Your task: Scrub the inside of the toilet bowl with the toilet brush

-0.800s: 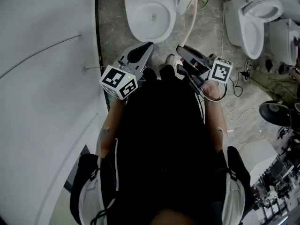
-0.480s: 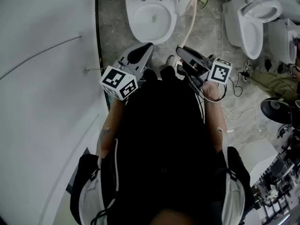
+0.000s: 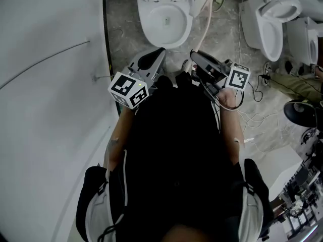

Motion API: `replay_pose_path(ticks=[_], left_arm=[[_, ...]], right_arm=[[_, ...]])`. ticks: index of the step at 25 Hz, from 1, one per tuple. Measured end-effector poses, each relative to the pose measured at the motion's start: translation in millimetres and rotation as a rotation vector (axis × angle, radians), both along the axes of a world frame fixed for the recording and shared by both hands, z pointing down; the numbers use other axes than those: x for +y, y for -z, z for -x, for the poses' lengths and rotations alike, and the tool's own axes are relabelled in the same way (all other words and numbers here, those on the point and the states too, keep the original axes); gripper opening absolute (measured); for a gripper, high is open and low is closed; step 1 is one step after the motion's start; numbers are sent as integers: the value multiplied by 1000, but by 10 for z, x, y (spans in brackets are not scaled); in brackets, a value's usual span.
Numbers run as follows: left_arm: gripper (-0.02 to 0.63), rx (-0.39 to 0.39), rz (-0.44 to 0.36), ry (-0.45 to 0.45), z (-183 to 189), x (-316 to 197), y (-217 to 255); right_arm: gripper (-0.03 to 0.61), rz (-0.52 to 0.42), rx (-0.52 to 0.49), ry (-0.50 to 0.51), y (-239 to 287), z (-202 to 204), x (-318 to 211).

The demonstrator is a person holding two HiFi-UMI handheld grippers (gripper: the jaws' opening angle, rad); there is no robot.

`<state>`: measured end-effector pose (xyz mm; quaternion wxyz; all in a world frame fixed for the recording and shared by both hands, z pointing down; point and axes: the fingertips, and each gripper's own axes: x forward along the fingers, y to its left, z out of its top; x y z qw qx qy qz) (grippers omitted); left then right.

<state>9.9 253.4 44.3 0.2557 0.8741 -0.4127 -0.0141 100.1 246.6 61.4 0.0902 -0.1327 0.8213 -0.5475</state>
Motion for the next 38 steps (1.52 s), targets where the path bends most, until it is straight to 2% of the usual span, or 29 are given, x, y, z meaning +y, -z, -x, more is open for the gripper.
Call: replay_pose_path(ticks=[4, 10, 17, 26, 30, 35, 38], left_arm=[[9, 2, 13, -13, 187, 156, -104], [9, 4, 53, -3, 408, 162, -289], [9, -7, 72, 21, 418, 46, -393], [9, -34, 72, 72, 257, -663, -270], [9, 27, 78, 138, 247, -849, -177], [9, 21, 80, 218, 231, -1112, -216], [9, 67, 116, 265, 171, -1259, -310]], right_arm=[[103, 38, 10, -25, -112, 133, 73], [103, 73, 77, -38, -266, 212, 107], [103, 91, 123, -32, -413, 94, -3], [103, 46, 115, 45, -340, 80, -802], [103, 20, 133, 93, -334, 48, -971], [103, -3, 192, 170, -504, -19, -1215], [103, 6, 220, 210, -677, -70, -1327]])
